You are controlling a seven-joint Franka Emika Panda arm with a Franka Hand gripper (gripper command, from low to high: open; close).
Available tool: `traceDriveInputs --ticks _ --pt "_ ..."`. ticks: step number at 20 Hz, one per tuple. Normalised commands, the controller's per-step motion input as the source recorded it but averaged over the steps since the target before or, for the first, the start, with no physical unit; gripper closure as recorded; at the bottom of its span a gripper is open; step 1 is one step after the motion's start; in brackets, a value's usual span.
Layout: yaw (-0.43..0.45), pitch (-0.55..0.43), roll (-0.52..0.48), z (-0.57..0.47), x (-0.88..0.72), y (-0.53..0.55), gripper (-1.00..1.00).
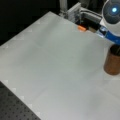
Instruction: Flower insertion into a vase
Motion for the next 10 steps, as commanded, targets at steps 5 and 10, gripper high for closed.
traceDriveInputs --ticks 5,10 --pt "0.096 -0.013 -0.076 0.01 0.13 -0.04 -1.0" --pt "0.102 -0.03 -0.083 0.08 0.14 -0.07 -1.0"
